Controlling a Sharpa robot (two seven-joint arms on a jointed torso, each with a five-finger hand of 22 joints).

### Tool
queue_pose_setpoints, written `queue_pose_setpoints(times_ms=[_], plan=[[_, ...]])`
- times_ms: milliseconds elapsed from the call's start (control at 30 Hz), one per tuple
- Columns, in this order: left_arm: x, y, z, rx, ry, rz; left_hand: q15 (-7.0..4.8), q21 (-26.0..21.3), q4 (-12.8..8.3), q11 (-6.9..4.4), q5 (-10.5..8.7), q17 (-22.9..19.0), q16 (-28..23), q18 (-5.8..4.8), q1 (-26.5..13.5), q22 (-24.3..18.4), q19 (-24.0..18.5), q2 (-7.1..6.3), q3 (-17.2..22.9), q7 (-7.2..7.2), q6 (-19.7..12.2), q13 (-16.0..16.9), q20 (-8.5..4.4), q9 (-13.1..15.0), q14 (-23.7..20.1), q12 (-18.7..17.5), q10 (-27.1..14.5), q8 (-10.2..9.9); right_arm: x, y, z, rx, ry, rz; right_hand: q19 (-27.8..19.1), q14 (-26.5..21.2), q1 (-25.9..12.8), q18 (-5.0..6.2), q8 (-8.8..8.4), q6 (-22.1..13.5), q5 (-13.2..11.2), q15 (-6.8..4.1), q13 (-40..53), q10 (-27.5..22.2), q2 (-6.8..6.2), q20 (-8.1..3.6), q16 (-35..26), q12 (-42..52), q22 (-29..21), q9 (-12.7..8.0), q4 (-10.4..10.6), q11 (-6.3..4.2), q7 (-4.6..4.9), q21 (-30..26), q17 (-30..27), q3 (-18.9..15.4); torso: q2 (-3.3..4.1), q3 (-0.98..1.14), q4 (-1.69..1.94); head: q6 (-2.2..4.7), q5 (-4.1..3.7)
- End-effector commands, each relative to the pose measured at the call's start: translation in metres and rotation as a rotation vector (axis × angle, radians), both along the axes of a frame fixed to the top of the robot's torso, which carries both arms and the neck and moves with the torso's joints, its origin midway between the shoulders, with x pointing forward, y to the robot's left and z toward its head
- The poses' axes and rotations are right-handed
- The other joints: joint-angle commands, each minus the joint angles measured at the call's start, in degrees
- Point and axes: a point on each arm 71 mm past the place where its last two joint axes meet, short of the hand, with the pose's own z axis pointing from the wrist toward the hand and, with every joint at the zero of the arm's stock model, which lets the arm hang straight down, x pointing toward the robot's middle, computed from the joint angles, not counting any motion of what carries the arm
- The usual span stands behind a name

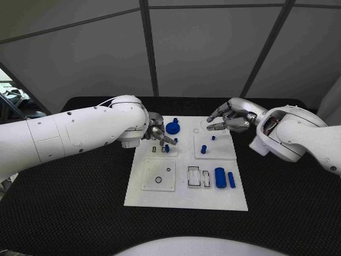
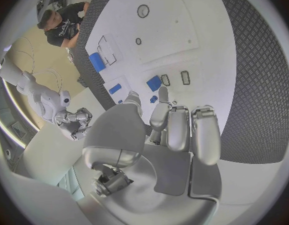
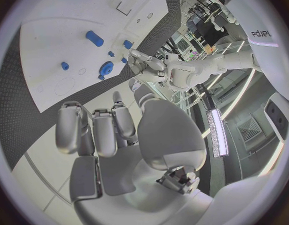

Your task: Assemble the parts on the task board

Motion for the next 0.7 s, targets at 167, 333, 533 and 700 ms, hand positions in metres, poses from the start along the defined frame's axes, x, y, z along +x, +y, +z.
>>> queue_pose_setpoints(times_ms=[167,333,533,700], plan=[[0.0015,-0.0044,-0.0016,0.038,0.03,-0.026,0.31,0.0,-0.5,0.28,-0.03,2.7,0.1,-9.26,1.3,6.4,1.8,0.47,0.2,0.1,0.1,-0.2,0.47,0.1,2.8,-0.2,-0.4,-0.4,0.0008,0.0009,0.002,0.002,-0.012,-0.004,-0.3,2.9,0.5,0.35,-0.21,-0.4,0.4,-0.26,-0.1,-0.5,0.18,0.07,-0.1,-0.4,0.0,-0.1,0.0,-0.02,-0.06,-0.2,1.8,-0.2,0.03,0.02,-0.04,-0.23,0.18],[0.0031,-0.0064,-0.0022,0.043,0.034,-0.029,0.32,0.0,-0.7,0.3,-0.02,2.7,0.1,-9.26,1.8,6.4,1.8,0.69,0.2,0.11,0.2,-0.3,0.48,0.2,2.8,-0.3,-0.4,-0.4,0.0009,0.0013,0.0017,-0.001,-0.01,-0.003,-0.2,2.9,0.5,0.34,-0.2,-0.4,0.6,-0.26,-0.1,-0.4,0.31,0.07,-0.1,-0.3,0.0,-0.1,0.0,-0.02,-0.05,-0.2,1.9,-0.1,0.03,-0.02,0.05,-0.37,0.06],[0.0049,-0.0077,-0.003,0.048,0.039,-0.03,0.33,0.0,-0.9,0.3,-0.02,2.7,0.1,-9.26,2.5,6.4,1.8,1.1,0.4,0.12,0.2,-0.2,0.5,0.2,2.8,-0.3,-0.4,-0.4,0.0013,0.0019,0.0014,-0.003,-0.007,-0.002,-0.2,2.9,0.6,0.34,-0.19,-0.4,0.7,-0.26,0.0,-0.4,0.4,0.07,0.0,-0.3,0.0,-0.1,0.0,-0.02,-0.05,-0.2,2.0,-0.1,-0.01,0.01,0.03,-0.57,0.14],[0.0054,-0.0092,-0.0037,0.055,0.047,-0.037,0.34,0.0,-1.1,0.3,-0.02,2.7,0.1,-9.26,3.0,6.4,1.8,1.46,0.6,0.11,0.2,-0.2,0.51,0.3,2.8,-0.3,-0.4,-0.4,0.0017,0.0022,0.0011,-0.006,-0.006,-0.002,-0.2,2.9,0.6,0.34,-0.19,-0.4,0.7,-0.26,0.0,-0.4,0.4,0.07,0.0,-0.3,0.0,-0.1,0.0,-0.02,-0.05,-0.2,2.0,-0.1,-0.01,-0.02,0.0,-0.72,0.14]])
